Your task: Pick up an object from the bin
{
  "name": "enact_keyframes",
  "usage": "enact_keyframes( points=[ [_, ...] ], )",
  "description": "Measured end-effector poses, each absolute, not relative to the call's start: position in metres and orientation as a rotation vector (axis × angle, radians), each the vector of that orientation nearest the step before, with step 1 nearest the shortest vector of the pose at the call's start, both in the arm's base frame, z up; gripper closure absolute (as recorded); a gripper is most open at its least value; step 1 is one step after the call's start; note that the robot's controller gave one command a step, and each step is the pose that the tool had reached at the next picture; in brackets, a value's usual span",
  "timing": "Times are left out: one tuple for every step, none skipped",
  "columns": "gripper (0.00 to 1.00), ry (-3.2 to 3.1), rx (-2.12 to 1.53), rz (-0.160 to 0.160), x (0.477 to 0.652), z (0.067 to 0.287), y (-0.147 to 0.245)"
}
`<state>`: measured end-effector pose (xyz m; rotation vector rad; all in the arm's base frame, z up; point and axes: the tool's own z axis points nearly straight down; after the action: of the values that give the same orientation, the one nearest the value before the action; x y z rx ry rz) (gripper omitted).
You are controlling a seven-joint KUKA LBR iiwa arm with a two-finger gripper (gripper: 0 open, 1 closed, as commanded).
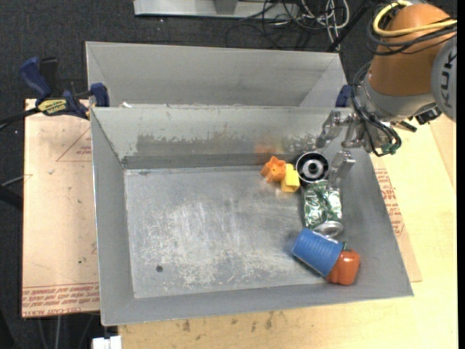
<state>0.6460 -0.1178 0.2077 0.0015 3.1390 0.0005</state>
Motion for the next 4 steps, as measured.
enact_keyframes(
  points=[
    [0.00,3.132,-0.132,-0.001,0.650,0.153,-0.104],
    [0.00,3.126,-0.312,0.003,0.584,0.147,-0.140],
    [0.00,3.104,-0.492,0.001,0.560,0.152,-0.157],
    [0.00,3.108,-0.263,0.005,0.579,0.115,-0.153]
  ],
)
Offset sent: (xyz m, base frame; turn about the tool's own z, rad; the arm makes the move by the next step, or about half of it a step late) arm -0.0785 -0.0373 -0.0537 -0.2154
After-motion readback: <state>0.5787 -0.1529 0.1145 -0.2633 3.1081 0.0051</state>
